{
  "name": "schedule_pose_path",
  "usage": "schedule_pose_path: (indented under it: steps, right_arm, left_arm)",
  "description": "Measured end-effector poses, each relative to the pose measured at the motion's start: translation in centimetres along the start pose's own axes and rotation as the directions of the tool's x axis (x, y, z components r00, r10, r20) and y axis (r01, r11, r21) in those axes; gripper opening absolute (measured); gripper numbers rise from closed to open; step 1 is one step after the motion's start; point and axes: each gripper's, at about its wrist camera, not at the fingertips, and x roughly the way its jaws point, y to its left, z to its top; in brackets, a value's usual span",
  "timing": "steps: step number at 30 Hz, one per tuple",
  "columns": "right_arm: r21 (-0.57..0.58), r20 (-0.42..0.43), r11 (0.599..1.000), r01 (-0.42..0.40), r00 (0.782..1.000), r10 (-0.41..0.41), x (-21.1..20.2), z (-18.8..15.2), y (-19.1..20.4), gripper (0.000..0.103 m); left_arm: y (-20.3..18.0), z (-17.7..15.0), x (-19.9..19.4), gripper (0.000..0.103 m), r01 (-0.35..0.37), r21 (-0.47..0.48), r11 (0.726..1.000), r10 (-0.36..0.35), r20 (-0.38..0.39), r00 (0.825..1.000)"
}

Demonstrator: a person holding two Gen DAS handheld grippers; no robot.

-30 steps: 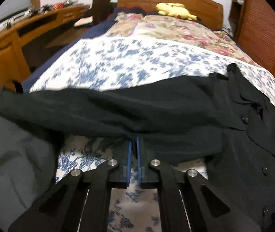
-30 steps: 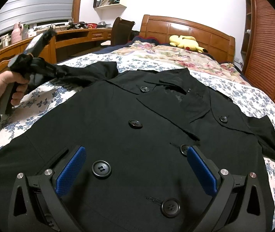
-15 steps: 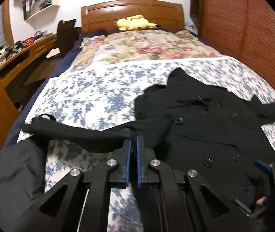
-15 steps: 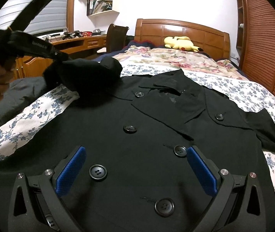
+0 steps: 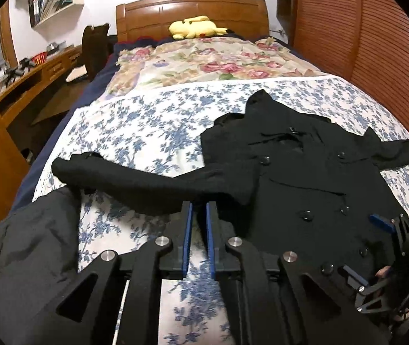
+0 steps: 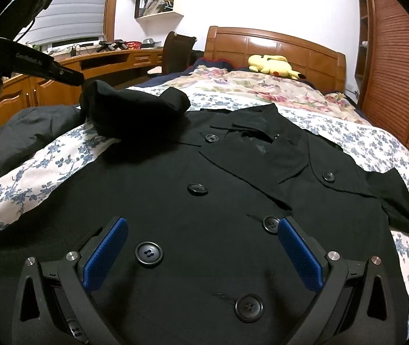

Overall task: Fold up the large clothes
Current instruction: 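Carry the held sleeve with the left tool across the coat front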

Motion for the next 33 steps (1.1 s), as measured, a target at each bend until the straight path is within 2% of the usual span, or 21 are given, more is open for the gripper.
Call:
schedule_pose_path:
  steps: [3, 7, 13, 18, 26, 33]
  right_arm:
    - [-0.003, -0.002, 1.000, 0.001, 1.000, -0.001, 0.0, -0.1, 0.0, 0.103]
    - [-0.009, -0.001, 1.000, 0.004, 1.000, -0.004, -0.1, -0.2, 0.1, 0.103]
    - [-0.015, 0.002, 1.000, 0.006, 1.000, -0.006, -0.2, -0.2, 0.2, 0.103]
    - [-0.014, 0.002, 1.000, 0.005, 1.000, -0.005, -0.2, -0.2, 0.3, 0.103]
    - [-0.020, 0.003, 1.000, 0.003, 1.000, -0.003, -0.2, -0.2, 0.4, 0.103]
    - [-0.020, 0.005, 1.000, 0.002, 1.000, -0.002, -0.2, -0.2, 0.4, 0.103]
  left_arm:
    - [2.4, 0.0, 1.0, 0.017, 0.067, -0.069, 0.995, -0.070, -0.043, 0.997]
    - [3.9, 0.2, 1.6, 0.031, 0.082, -0.121, 0.989, -0.087, -0.037, 0.996]
    - [6.1, 2.4, 2.4, 0.034, 0.040, -0.187, 0.982, -0.043, -0.010, 0.999]
    - [8.4, 3.6, 4.5, 0.035, -0.005, -0.254, 0.967, -0.009, -0.056, 0.998]
    - [10.9, 2.4, 7.7, 0.036, -0.095, -0.314, 0.945, 0.048, -0.154, 0.987]
    - [12.4, 0.5, 11.0, 0.040, -0.124, -0.358, 0.925, 0.040, -0.233, 0.972]
